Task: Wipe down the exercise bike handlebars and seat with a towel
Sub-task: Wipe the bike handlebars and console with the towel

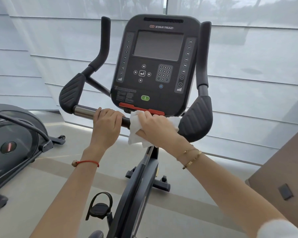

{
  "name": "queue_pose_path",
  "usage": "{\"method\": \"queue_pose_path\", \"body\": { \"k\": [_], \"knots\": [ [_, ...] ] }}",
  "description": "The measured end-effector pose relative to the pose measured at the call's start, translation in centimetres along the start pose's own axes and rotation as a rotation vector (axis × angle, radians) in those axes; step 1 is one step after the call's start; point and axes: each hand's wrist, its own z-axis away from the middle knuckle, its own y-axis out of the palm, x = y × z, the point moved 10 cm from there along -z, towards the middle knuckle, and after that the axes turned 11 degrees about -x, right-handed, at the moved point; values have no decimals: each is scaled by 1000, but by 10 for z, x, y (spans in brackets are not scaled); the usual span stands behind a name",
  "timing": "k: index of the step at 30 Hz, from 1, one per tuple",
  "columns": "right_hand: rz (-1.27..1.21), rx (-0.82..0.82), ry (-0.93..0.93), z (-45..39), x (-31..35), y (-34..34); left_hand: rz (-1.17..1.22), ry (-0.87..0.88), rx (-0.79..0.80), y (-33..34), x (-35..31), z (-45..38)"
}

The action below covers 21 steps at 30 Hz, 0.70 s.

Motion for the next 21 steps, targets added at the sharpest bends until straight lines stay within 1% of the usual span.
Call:
{"method": "queue_pose_path", "body": {
  "k": [3, 5, 7, 8, 9, 12, 15, 17, 19, 21],
  "knots": [
    [8, -23, -23, 8, -2, -1, 20, -3, -5, -1, 1, -1],
    [81, -28, -45, 24, -7, -2, 40, 3, -17, -4, 1, -1],
    [161, -101, -68, 33, -10, -9, 54, 9, -16, -4, 3, -2],
    [191, -110, -71, 34, -10, -10, 57, 16, -12, -4, 3, -2],
    [187, -84, -71, 32, -10, -8, 59, 22, -9, -3, 3, -3],
    [79, 33, -34, 13, -2, 1, 68, 24, 12, -1, 5, -3],
    [4, 36, 32, -21, 8, 10, 97, 17, 14, -1, 6, -2],
    [-83, 93, 85, -36, 10, 20, 130, -13, 25, -1, 8, -3],
    [-105, 125, 92, -40, 11, 26, 143, -40, 41, -1, 9, -3],
    [-134, 108, 85, -36, 9, 24, 144, -45, 47, -1, 9, -3]
  ]
}}
